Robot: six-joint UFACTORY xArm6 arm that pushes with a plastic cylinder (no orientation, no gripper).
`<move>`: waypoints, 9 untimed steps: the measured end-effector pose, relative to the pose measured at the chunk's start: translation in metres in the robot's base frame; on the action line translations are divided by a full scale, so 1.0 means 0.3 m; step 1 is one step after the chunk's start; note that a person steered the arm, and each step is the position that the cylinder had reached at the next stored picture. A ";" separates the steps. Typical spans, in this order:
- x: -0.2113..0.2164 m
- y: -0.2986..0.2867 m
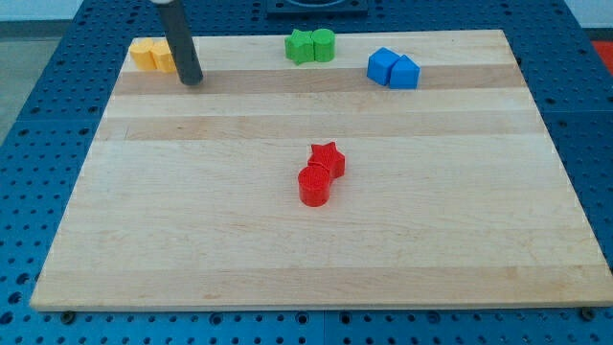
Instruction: Push the red star to the centre
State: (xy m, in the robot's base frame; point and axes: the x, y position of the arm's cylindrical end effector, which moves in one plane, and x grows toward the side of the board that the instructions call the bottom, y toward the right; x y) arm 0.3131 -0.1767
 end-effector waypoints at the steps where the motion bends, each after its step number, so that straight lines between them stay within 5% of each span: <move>1: 0.099 0.206; 4: 0.481 0.940; 5: 0.583 0.934; 9: 0.521 0.592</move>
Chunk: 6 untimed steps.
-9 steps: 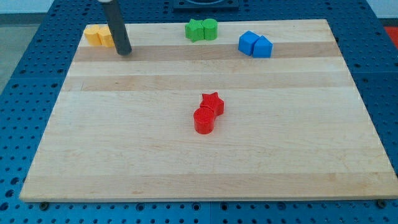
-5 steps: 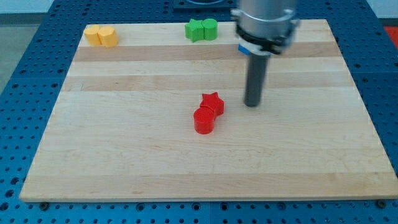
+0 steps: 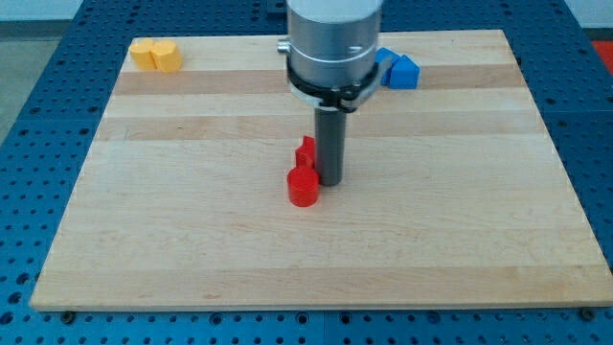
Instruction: Push the red star to the centre
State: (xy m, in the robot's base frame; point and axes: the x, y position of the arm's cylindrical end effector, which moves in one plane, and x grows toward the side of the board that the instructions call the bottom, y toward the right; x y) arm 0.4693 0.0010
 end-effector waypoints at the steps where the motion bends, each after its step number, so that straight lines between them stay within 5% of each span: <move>1: -0.032 -0.089; 6: -0.142 -0.023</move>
State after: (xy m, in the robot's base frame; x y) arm 0.4268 -0.0059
